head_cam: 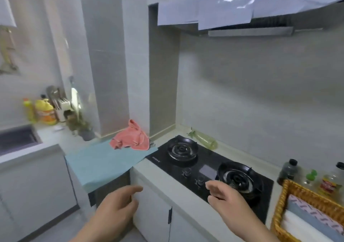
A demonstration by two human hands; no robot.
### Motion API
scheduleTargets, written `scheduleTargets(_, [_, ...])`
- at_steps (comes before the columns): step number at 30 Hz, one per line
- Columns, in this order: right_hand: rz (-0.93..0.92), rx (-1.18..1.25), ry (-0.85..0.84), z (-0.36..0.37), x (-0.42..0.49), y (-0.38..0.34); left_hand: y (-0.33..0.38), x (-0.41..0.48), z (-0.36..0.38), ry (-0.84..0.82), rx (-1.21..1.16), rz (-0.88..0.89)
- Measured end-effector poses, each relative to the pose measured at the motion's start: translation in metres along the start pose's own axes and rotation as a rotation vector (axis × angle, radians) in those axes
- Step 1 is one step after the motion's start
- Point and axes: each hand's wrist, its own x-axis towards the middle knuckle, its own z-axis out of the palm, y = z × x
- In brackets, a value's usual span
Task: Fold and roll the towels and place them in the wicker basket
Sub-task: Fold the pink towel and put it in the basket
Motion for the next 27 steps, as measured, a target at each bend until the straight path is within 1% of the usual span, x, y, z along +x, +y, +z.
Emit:
scheduleTargets(3, [-0.018,0.001,-0.081,0.05,0.025,-0.029,-0.032,-0.009,-0.044,0.071,-0.036,-0.066])
scheduleTargets(8, [-0.06,-0.006,-0.134,0.138,0.056,-0.077,-0.103,-0.013,-0.121,0.155,-0.056,-0.18])
scheduleTargets(15, [-0.079,-0.011,-0.154,0.236,0.091,-0.122,-0.179,0.007,-0.199,0.147,-0.04,-0.169])
scheduleTargets(21, [-0.051,0.005,-0.183,0.288,0.118,-0.135,-0.225,0.036,-0.241,0.147,-0.025,-0.184])
scheduleTargets(27, [-0.054,0.009,-0.211,0.313,0.167,-0.135,-0.258,0.089,-0.25,0.097,-0.004,-0.172])
